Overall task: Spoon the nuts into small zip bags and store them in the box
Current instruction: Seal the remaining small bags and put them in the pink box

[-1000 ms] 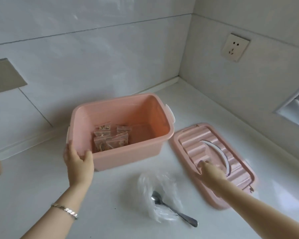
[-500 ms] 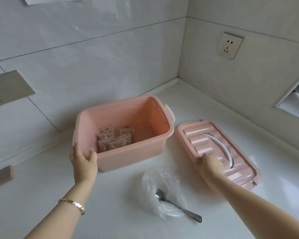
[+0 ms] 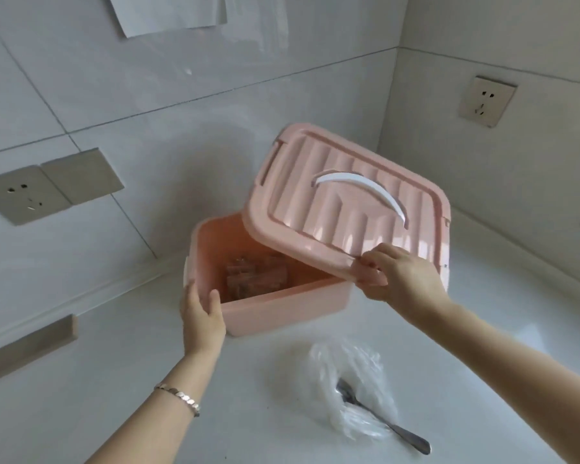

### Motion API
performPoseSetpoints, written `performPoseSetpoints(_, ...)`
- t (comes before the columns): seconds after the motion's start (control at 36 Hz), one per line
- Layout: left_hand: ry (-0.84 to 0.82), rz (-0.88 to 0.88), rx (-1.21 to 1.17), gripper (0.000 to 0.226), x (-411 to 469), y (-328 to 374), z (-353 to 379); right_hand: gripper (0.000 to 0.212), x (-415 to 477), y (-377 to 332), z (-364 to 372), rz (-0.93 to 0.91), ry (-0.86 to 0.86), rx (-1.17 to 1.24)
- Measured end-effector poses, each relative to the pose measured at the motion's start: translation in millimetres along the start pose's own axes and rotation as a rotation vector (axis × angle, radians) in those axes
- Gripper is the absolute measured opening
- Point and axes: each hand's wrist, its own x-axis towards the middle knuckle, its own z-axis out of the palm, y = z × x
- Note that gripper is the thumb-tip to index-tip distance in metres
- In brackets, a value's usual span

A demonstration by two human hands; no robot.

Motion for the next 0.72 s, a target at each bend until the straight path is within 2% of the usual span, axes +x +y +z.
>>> performPoseSetpoints(0.17,0.086,-0.050,-0.215,0.034,-8,10,-21,0.042,29,-26,39,-0.304,-0.133,-0.048)
performPoseSetpoints(0.19,0.090,-0.052,-0.231,0.038,-5,9,-23,0.044,33,-28,46,-0.338,-0.154,-0.048)
performPoseSetpoints(0.31,0.017,-0.039,-0.189,0.049,6,6,-33,0.048,44,-35,63,-0.372,-0.230,-0.009)
performPoseSetpoints(0.39,-0.049,-0.011,-0.109,0.056,9,8,-33,0.040,50,-37,69,-0.363,-0.302,0.046)
performPoseSetpoints(0.5,-0.063,-0.010,0.010,0.056,14,7,-28,0.027,58,-34,69,-0.235,-0.387,0.118)
performPoseSetpoints(0.58,-0.071,-0.018,0.100,0.053,19,8,-25,0.023,53,-19,74,-0.135,-0.211,0.172)
performPoseSetpoints(0.67,-0.079,-0.010,0.206,0.053,29,10,-22,0.028,54,1,77,0.147,-0.073,0.155)
performPoseSetpoints(0.72,-0.086,0.017,0.306,0.050,36,13,-21,0.039,58,9,76,0.334,-0.129,0.149)
